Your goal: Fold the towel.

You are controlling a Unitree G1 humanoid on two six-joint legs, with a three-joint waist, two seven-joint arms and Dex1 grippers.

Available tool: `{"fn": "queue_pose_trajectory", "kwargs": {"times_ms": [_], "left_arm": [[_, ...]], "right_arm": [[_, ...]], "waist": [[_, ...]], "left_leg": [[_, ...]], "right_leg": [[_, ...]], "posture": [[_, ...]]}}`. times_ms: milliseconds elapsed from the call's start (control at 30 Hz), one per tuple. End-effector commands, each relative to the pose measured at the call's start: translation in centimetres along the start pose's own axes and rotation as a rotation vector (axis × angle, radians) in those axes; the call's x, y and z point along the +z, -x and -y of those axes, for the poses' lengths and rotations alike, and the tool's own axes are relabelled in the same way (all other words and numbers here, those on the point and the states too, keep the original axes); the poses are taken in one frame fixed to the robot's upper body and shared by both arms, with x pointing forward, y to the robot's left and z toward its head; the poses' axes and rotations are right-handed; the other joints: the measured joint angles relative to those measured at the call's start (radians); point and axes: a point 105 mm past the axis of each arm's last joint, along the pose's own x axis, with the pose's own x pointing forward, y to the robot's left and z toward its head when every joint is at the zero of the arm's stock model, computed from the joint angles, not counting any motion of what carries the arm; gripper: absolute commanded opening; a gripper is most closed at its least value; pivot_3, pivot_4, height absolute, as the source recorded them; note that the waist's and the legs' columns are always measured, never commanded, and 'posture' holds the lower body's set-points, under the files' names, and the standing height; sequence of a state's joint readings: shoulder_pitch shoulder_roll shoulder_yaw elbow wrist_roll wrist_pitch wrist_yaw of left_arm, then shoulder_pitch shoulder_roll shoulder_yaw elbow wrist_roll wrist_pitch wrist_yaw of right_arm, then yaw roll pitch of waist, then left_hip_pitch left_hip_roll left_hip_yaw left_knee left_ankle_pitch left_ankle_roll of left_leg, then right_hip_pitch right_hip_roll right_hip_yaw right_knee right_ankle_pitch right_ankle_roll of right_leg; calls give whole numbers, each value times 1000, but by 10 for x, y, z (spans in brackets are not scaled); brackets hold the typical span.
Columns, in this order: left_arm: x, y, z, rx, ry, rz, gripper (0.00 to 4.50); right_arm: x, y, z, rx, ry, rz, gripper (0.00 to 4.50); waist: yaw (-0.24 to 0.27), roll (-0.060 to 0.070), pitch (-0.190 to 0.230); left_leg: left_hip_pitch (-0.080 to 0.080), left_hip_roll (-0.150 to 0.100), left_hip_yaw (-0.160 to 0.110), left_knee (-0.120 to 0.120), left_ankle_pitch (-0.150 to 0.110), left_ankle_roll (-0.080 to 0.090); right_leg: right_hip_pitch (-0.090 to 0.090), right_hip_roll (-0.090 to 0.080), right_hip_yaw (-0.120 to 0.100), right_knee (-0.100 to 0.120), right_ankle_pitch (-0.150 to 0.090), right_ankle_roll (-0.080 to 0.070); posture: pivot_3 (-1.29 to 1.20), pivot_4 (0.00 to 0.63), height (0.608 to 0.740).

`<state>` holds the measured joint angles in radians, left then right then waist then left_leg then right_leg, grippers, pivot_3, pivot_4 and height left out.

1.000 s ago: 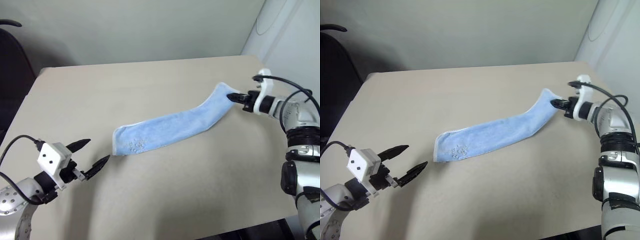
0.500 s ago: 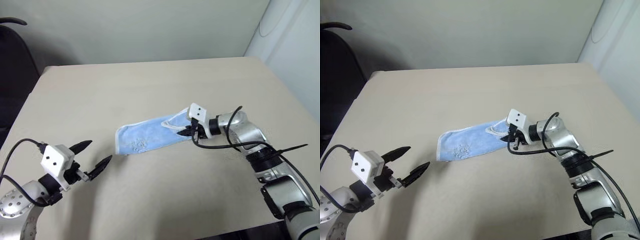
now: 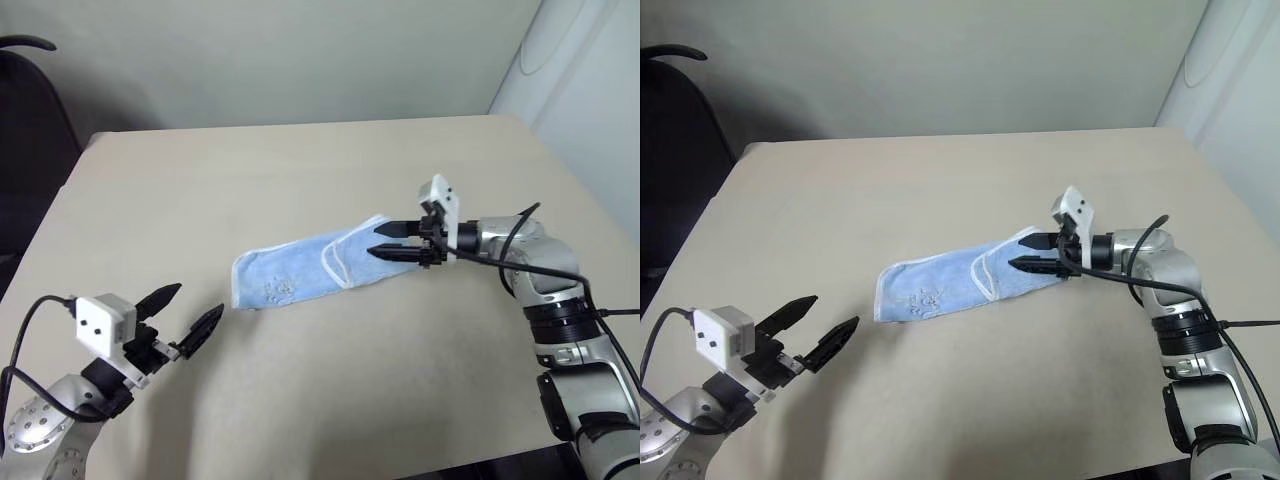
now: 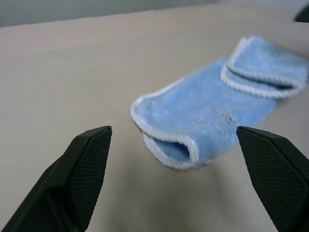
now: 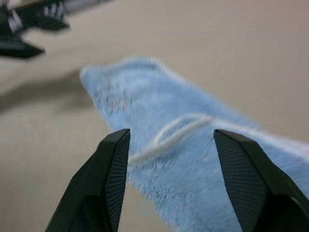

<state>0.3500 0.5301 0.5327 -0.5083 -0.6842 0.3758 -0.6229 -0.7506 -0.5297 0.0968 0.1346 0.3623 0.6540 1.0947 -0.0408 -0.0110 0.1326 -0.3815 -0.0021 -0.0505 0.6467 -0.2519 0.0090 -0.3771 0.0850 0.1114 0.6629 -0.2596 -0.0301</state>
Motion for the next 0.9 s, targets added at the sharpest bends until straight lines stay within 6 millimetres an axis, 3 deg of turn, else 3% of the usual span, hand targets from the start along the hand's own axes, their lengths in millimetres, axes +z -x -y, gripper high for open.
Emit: {"fn": "queue_pose_trajectory", "kwargs": {"times_ms": [33, 167, 300, 367, 433, 567, 700, 900], "left_arm": [[9, 0, 0, 33, 122, 47, 4500], [0, -2, -1, 66, 322, 46, 4500], [-8, 2, 5, 78, 458, 33, 4500], [-12, 8, 10, 79, 536, 36, 4500], [-13, 12, 11, 83, 584, 33, 4500], [-21, 11, 19, 92, 706, 6, 4500], [-38, -10, 19, 141, 820, -75, 4500], [-50, -48, 19, 129, 909, -151, 4500]], "right_arm": [[-9, -9, 21, -118, -13, -5, 1607], [-47, -36, 23, -127, -41, -55, 162], [-82, -45, 24, -142, -16, -143, 16], [-87, -43, 21, -127, 8, -150, 16], [-84, -42, 20, -114, 7, -126, 16], [-53, -35, 28, -140, 2, -4, 16], [-19, -30, 32, -153, -11, 136, 16], [11, -25, 28, -152, -9, 257, 16]], "waist": [[-2, 0, 0], [-2, 0, 0], [1, 0, 0], [1, 0, 0], [1, 0, 0], [8, 0, 0], [15, 1, 1], [17, 2, 1]], "left_leg": [[0, 0, 0, 0, 0, 0], [1, 0, 0, 0, 0, 0], [-1, 0, 0, -1, 0, 0], [0, 0, 0, 0, 0, 0], [0, 0, 0, 0, 0, 0], [4, 0, 0, 0, 0, 0], [5, -1, 0, 1, 1, -1], [6, -1, 0, 0, 1, -2]], "right_leg": [[0, 0, 0, 0, 0, 0], [0, 0, 0, 1, 0, 0], [-1, 0, 0, 1, 0, 0], [0, 0, 0, 0, 0, 0], [1, 0, 0, -1, 0, 0], [5, 0, 0, -1, 0, 0], [6, 0, 0, -1, 0, 0], [6, 0, 0, 0, 0, 0]], "posture": [[0, 150, 740], [0, 150, 740], [0, 150, 740], [0, 150, 740], [0, 150, 740], [0, 150, 740], [0, 150, 740], [0, 150, 740]]}}
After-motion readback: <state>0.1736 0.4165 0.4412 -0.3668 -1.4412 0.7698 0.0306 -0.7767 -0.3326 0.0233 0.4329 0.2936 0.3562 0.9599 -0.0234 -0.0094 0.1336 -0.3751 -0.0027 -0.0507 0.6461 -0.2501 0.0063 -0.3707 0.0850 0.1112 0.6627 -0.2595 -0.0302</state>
